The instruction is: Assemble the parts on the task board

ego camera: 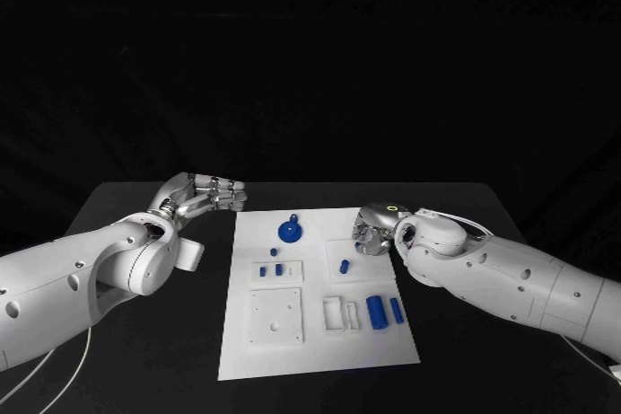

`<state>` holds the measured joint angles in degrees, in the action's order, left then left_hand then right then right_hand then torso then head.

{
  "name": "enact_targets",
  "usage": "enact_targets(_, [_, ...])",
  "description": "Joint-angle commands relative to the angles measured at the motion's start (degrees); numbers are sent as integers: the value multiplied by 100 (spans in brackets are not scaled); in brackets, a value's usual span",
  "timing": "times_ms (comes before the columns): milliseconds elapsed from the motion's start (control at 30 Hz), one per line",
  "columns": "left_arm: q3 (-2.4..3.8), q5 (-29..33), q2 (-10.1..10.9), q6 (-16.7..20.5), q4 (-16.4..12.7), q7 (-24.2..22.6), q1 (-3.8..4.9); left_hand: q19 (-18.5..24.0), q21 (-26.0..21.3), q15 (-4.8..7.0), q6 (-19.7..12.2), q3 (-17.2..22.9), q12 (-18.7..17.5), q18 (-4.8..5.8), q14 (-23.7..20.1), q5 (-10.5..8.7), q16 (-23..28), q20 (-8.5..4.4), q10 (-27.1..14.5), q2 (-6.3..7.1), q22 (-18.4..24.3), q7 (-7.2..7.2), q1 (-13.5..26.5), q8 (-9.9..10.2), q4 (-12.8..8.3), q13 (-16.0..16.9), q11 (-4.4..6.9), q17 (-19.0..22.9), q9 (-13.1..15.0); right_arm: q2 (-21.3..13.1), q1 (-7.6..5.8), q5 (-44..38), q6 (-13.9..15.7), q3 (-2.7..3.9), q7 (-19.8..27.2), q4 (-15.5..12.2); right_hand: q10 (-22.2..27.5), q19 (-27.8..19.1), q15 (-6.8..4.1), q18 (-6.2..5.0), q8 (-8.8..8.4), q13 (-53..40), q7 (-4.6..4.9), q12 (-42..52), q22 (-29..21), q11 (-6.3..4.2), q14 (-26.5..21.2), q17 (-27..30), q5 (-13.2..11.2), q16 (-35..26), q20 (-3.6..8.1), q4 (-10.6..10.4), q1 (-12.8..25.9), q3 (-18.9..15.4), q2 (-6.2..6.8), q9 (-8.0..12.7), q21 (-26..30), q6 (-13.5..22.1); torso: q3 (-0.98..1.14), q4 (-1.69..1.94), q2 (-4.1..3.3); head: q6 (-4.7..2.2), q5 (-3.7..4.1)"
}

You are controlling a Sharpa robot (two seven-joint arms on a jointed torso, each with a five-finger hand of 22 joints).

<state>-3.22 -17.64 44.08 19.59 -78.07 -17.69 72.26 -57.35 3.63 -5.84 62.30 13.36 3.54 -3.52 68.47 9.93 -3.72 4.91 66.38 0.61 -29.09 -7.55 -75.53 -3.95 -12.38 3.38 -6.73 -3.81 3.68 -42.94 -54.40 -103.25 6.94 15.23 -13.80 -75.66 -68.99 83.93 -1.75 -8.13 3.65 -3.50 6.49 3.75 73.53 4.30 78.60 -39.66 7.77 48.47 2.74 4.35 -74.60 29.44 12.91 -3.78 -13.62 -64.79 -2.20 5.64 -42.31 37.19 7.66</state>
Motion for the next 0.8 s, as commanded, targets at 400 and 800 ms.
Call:
enact_targets(400, [7,169,4,-112,3,-98,8,-73,47,-7,-46,-52,-16,-25,1,10,23,-11,-53,-30,145,-8,-55,12,-8,-8,-5,5,-2,85,17,-89,-40,-52,0,109,-287,211,-25,-79,2,3,-52,-30,94,-100,13,-19,-165,15,31,120,-15,553,-109,-10,-141,-209,-4,2,2,28,2])
enact_targets(800, [7,159,4,-135,10,-61,8,-75,57,-1,-38,-41,-16,-22,18,45,24,-21,-63,-38,144,-9,-69,11,-24,-8,-7,5,-1,172,55,-120,-18,-104,29,150,-684,216,-98,21,5,-10,-149,-26,204,-238,61,-31,-184,-5,108,312,-11,519,-364,-38,-294,-615,-14,0,8,64,-15])
